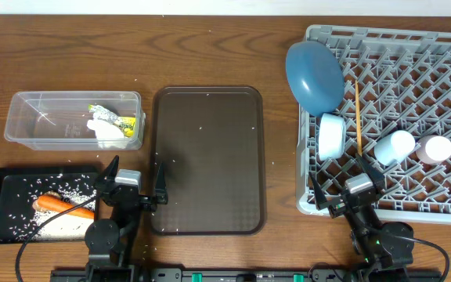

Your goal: Sort waste into correct bins and load items into the dishwasher rack

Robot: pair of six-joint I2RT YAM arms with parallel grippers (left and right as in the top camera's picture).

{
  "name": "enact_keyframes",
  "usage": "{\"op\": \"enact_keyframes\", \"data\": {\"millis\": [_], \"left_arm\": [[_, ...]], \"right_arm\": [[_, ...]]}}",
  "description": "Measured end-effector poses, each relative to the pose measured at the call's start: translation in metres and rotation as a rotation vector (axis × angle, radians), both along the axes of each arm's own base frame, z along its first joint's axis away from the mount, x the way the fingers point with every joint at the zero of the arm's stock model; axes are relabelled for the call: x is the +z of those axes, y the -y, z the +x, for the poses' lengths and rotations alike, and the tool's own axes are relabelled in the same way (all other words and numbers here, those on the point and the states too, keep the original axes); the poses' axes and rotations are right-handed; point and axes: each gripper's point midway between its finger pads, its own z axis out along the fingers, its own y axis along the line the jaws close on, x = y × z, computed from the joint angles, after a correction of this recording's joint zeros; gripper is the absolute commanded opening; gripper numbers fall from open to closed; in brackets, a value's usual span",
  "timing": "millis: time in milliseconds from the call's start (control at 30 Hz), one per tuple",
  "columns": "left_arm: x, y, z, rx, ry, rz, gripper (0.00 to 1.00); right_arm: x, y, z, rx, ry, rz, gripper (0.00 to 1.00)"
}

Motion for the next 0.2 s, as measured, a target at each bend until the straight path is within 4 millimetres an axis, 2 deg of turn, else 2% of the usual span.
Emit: {"op": "enact_keyframes", "data": {"millis": [200], "left_arm": [[0.0000, -0.0001, 0.0000, 0.000, 0.000, 0.000, 0.98]], "right_arm": [[0.0000, 0.0000, 0.0000, 0.000, 0.000, 0.000, 0.99]]}}
